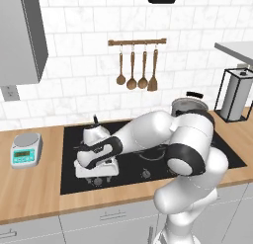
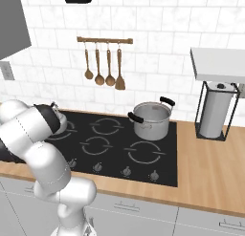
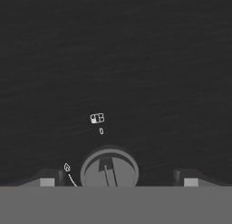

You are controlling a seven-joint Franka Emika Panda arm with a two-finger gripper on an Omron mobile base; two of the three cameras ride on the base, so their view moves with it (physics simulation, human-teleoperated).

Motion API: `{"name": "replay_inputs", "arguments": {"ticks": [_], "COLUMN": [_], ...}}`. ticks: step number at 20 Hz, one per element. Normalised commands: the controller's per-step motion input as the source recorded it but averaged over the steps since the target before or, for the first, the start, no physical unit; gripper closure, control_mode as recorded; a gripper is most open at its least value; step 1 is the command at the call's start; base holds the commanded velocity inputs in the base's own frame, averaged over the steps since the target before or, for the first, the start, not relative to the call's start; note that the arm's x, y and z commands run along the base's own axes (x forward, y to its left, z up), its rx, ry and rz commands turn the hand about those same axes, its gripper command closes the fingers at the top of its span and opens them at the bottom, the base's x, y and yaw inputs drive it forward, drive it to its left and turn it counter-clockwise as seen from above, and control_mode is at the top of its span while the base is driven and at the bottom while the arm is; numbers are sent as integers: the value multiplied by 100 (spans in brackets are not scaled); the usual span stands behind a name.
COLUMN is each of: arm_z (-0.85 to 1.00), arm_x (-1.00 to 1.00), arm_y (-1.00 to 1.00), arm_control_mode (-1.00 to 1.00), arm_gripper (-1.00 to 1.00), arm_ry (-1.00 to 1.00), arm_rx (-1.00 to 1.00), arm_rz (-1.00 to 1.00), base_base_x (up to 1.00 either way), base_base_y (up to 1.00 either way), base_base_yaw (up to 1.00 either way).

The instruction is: Pick the kettle from the counter and place it on a stove burner. Then turn the burner on.

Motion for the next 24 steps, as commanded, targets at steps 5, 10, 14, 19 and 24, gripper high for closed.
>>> {"name": "replay_inputs", "arguments": {"ticks": [5,10,14,19,24], "arm_z": [-1,-4,0,0,0], "arm_x": [-5,0,0,0,0], "arm_y": [9,1,0,0,0], "arm_control_mode": [-100,-100,-100,-100,-100], "arm_gripper": [-100,-100,100,100,100], "arm_ry": [-14,-3,0,0,0], "arm_rx": [0,0,0,0,0], "arm_rz": [0,0,0,0,0], "base_base_x": [0,0,0,0,0], "base_base_y": [0,0,0,0,0], "base_base_yaw": [0,0,0,0,0]}}
